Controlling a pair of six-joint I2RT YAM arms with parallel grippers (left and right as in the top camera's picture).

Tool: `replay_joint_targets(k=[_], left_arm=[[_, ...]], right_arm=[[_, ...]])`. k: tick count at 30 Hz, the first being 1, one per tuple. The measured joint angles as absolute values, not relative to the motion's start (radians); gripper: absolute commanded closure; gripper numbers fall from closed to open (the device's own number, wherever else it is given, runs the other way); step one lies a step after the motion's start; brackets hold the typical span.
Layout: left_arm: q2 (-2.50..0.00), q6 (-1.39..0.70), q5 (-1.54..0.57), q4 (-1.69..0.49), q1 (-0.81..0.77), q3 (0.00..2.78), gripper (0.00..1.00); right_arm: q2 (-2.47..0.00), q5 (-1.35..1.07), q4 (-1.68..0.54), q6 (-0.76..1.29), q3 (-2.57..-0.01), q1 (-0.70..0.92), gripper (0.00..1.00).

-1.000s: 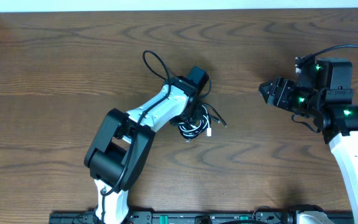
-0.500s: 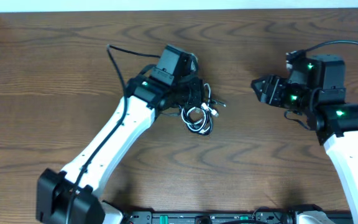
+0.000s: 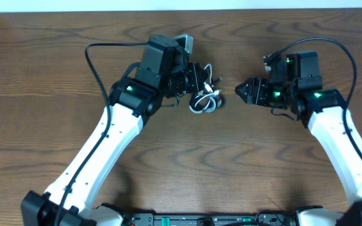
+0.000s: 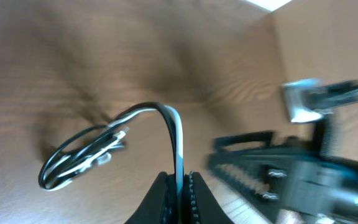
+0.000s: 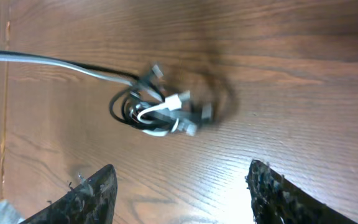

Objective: Untangle cables
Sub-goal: 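Grasp the cable bundle with the left gripper and lift it up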

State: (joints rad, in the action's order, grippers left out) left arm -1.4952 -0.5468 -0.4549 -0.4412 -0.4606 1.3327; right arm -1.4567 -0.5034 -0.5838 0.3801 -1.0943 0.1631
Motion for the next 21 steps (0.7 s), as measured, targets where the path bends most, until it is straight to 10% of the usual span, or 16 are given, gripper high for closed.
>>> replay_joint_targets(k=[21], left_arm=[[-1.361, -0.596, -0.386, -0.259, -0.461, 1.333, 0.92]], right_arm=[[-1.552, -0.692, -0.268, 0.448, -1.095, 0.237, 0.36]])
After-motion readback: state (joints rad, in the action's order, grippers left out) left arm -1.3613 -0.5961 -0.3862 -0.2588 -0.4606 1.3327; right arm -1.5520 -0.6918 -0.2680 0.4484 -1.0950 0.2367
